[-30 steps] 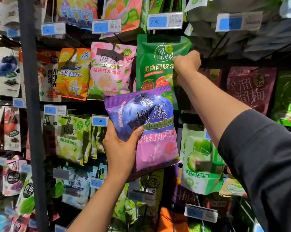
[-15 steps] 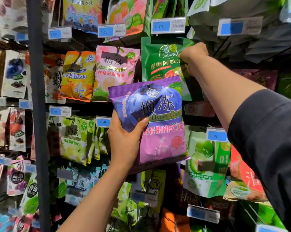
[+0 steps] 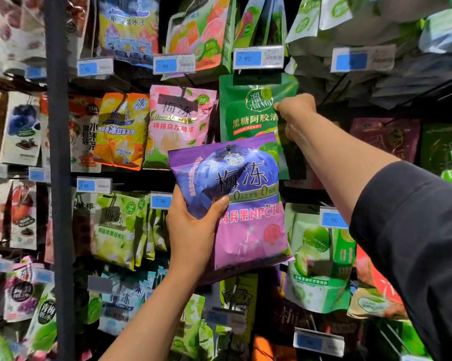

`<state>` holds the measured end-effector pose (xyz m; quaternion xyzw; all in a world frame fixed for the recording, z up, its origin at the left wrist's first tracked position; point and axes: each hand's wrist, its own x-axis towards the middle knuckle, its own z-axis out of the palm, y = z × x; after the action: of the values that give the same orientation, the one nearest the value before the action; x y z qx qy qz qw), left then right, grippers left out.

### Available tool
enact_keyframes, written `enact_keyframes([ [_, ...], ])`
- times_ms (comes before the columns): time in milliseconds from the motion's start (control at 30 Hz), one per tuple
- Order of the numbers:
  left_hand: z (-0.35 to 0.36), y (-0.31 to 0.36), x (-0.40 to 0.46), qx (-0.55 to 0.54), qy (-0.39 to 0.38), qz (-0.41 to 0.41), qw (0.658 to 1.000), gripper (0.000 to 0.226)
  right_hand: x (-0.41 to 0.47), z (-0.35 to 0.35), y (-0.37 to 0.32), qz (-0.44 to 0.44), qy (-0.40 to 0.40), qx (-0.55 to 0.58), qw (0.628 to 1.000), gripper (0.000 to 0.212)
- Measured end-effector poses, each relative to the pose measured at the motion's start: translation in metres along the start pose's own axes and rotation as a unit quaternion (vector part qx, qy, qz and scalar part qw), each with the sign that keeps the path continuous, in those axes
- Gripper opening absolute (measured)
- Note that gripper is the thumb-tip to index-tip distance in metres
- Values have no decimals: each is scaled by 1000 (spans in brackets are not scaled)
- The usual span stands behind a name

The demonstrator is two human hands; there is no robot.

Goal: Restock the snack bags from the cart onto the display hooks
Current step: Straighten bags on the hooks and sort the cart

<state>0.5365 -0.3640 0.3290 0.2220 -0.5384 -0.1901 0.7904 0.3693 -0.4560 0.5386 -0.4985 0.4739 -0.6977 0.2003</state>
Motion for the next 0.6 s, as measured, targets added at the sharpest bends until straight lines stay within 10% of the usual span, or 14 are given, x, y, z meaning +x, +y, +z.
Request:
enact_keyframes([
  [100,-2,-1,0,6,-2,-3,1000,61,0,1,0,-1,6,39,999,14],
  [500,7,-14,3,28,-8,-25,999,61,-11,-20,-2,-20,-148,-59,987,62],
  [600,9,-18,3,34,-8,-26,999,51,-7,-22,-8,-55,-176,-101,978,37],
])
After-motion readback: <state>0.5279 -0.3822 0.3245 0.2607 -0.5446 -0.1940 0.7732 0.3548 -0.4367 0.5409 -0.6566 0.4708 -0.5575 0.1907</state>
